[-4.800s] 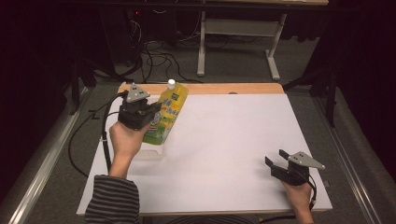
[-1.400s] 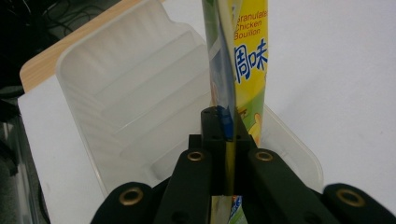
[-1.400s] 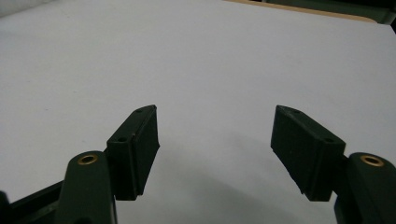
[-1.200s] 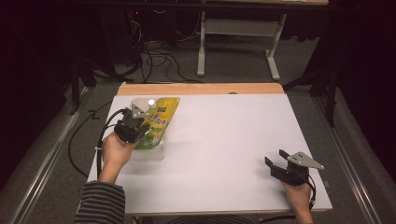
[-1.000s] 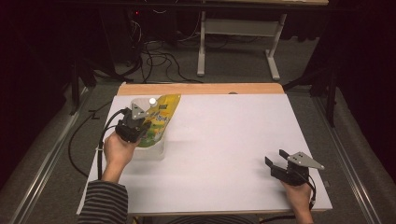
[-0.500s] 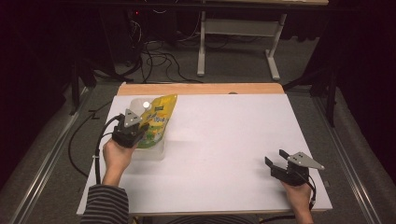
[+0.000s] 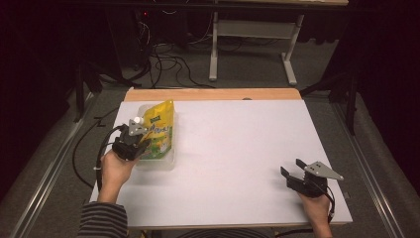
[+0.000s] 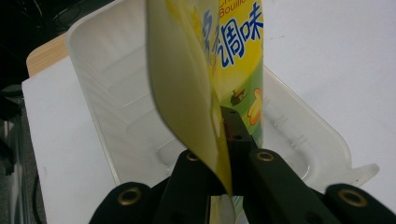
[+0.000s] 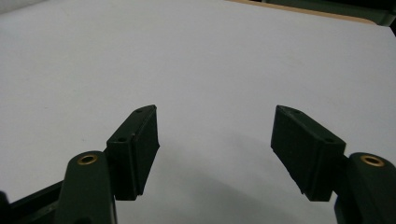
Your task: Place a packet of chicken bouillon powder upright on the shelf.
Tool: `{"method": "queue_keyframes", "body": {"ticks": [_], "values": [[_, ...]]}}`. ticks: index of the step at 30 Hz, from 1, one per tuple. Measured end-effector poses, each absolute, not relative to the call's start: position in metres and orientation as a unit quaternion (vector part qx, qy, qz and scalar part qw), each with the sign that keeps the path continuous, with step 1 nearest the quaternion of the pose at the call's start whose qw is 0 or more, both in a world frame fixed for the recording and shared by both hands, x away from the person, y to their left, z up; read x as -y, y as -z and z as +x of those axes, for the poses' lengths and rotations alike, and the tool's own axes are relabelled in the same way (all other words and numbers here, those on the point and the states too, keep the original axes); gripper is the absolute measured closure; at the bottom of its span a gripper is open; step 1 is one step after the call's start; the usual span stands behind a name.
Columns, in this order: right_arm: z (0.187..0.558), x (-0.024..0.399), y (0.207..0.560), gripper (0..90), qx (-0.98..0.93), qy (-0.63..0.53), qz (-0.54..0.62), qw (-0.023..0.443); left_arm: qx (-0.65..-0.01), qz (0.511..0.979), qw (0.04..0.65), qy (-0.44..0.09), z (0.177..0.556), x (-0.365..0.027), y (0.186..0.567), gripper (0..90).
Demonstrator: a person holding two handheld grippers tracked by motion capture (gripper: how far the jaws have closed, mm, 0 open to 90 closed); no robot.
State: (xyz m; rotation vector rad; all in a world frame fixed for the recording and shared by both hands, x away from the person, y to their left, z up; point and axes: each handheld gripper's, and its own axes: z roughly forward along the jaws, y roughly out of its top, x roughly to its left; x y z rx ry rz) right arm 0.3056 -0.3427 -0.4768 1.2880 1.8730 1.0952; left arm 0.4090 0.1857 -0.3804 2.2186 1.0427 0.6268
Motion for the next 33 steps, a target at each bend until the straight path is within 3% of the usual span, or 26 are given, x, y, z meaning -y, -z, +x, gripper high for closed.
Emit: {"method": "queue_keyframes", "body": {"ticks": [14,33], "values": [[0.306,0.343,0.477,32.7,-0.708,-0.412,0.487,0.304,-0.369,0.818,0.339,-0.282,0.408,-0.17,0.389,90.0],[0.307,0.342,0.477,32.8,-0.712,-0.406,0.486,0.304,-0.389,0.807,0.373,-0.243,0.404,-0.192,0.402,88.6]]}}
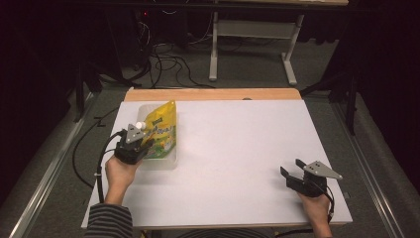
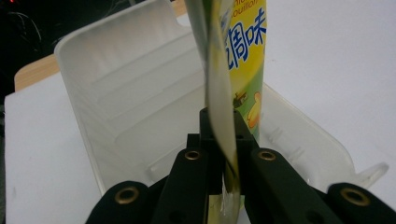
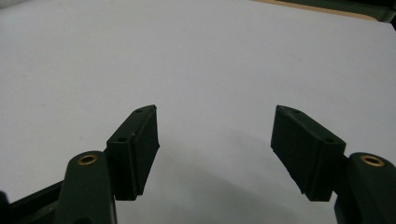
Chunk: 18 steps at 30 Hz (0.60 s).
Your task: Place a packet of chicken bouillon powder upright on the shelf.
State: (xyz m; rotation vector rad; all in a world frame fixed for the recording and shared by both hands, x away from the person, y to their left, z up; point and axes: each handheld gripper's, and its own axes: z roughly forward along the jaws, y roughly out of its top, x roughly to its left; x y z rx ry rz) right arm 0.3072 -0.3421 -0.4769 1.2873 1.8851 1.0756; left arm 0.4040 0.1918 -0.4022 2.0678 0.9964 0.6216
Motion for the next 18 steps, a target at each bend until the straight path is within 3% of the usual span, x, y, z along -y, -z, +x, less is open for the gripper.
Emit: {"method": "queue_keyframes", "body": {"ticks": [12,18], "values": [[0.308,0.342,0.477,32.7,-0.713,-0.404,0.486,0.303,-0.403,0.793,0.392,-0.235,0.396,-0.207,0.408,82.5],[0.308,0.342,0.477,32.7,-0.713,-0.402,0.488,0.303,-0.411,0.787,0.397,-0.234,0.394,-0.209,0.409,72.1]]}}
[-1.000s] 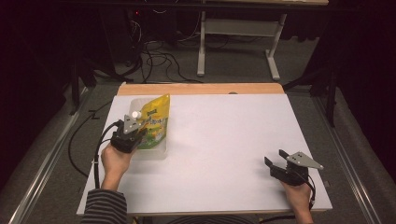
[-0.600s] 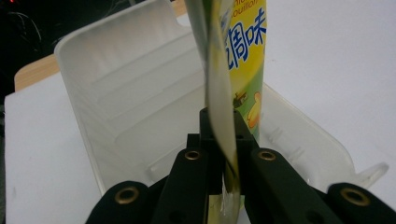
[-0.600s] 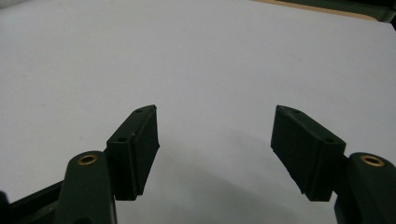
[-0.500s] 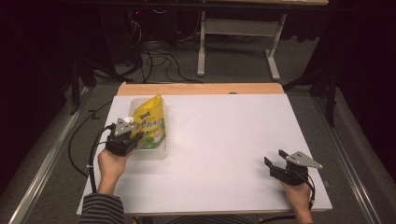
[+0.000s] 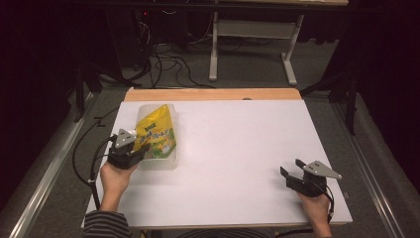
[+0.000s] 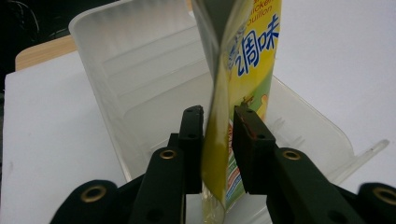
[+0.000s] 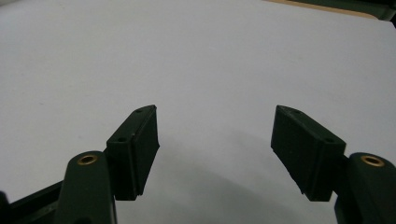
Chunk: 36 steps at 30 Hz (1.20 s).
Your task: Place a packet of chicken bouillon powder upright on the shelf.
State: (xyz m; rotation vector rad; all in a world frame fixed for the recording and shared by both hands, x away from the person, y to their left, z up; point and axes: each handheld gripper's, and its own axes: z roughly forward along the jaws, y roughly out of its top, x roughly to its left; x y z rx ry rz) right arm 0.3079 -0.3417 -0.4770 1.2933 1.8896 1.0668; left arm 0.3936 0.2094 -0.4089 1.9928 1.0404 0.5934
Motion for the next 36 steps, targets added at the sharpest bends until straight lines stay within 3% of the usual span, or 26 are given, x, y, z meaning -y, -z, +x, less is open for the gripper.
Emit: {"method": "queue_keyframes", "body": {"ticks": [5,11,36], "values": [[0.307,0.342,0.477,32.7,-0.712,-0.405,0.486,0.305,-0.433,0.774,0.395,-0.239,0.388,-0.213,0.41,53.6],[0.307,0.342,0.477,32.6,-0.71,-0.409,0.487,0.303,-0.454,0.756,0.398,-0.252,0.375,-0.221,0.407,43.6],[0.308,0.343,0.477,32.6,-0.713,-0.407,0.485,0.302,-0.46,0.73,0.434,-0.26,0.323,-0.217,0.412,41.0]]}}
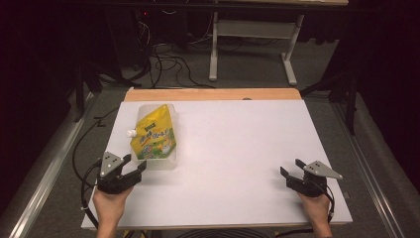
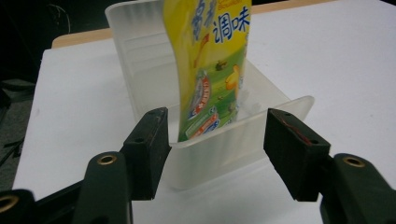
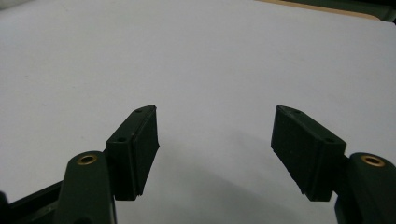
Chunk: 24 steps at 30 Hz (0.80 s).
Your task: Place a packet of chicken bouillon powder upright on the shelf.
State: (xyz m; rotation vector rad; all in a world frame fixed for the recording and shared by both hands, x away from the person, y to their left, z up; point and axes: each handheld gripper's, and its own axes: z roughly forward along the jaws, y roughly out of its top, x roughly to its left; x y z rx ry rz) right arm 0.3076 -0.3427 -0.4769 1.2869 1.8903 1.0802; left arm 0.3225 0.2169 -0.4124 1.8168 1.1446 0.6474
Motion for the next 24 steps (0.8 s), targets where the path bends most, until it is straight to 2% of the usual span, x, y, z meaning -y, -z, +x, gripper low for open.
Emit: {"method": "queue_keyframes", "body": {"ticks": [24], "values": [[0.308,0.342,0.477,32.6,-0.713,-0.408,0.484,0.301,-0.409,0.754,0.468,-0.214,0.307,-0.167,0.426,37.2]]}}
